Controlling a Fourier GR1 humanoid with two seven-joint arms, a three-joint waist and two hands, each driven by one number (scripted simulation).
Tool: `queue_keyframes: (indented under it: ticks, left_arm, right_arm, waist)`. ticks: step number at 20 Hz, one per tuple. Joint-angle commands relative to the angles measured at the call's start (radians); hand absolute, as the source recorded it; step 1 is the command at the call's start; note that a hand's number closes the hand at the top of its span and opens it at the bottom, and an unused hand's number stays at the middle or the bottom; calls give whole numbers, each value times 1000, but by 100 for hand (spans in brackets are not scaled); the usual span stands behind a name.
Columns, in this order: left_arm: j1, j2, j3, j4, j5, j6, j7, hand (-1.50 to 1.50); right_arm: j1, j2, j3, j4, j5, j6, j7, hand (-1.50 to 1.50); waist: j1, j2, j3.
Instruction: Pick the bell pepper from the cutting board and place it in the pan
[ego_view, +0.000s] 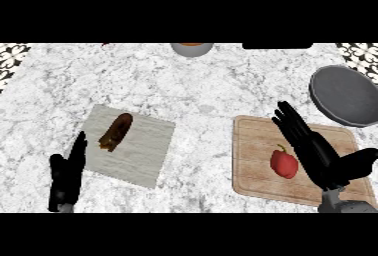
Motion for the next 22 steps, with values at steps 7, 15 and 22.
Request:
queue_keyframes:
  ticks: [7,15,22]
  left_arm:
    - [-242,51,64,-144,9,-76,-19,0]
    - [-205,68,88,-162,19,-78,-6,0]
    - [-245,77,108,-129,18,-113,-17,0]
  right_arm:
    - [-8,-221,-43,122,252,78,-167,150]
    - [291,-302,-210,-183,532,-267,-424,-150]
    - [421,-563,-308,-512,565,-45,-83,-150]
  waist:
    - [0,11,-3]
    - [-44,-2,-4]
    - [-23,5,-8]
